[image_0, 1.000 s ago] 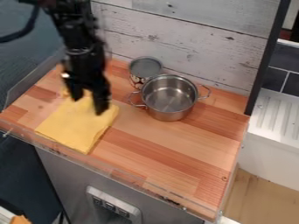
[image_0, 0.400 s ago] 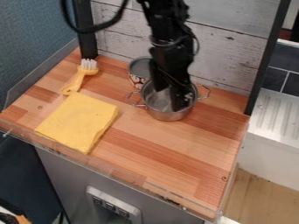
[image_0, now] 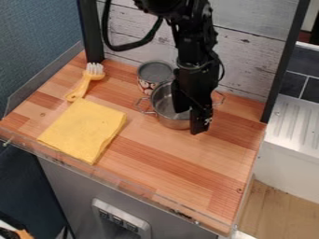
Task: Put the silver pot on top of the yellow cloth
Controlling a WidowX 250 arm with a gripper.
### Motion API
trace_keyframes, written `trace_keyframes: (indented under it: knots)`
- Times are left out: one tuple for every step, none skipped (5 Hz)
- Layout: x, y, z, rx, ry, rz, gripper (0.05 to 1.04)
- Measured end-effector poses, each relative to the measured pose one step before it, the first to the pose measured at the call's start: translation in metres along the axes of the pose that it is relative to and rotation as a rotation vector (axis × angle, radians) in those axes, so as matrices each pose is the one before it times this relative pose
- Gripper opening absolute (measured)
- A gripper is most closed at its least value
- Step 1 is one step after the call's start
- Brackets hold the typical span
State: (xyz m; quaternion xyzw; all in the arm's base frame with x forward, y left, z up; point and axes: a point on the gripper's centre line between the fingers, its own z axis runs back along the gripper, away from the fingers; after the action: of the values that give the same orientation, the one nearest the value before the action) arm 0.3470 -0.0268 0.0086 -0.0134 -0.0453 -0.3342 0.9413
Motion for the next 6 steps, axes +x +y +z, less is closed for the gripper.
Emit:
trace_keyframes:
  knots:
    - [-0.00018,0.00008,-0.00264,0.0043,0.0055,-0.0014,0.659]
    - [-0.00053,-0.00221,-0.00178,0.0073,0.0062,-0.0046,0.350]
    - [0.00065,-0.00150,-0.00036,0.0046,0.0039,-0.0171,0.152]
    - [-0.00164,-0.00420,0.00250,-0.0190,0.0006,-0.0154,0.099]
    - [0.00386,-0.00415,0.02424,0.0042,-0.0542,0.0040,0.085]
    - [-0.00525,-0.00821,0.04014,0.0152,-0.0771,0.0237,0.068]
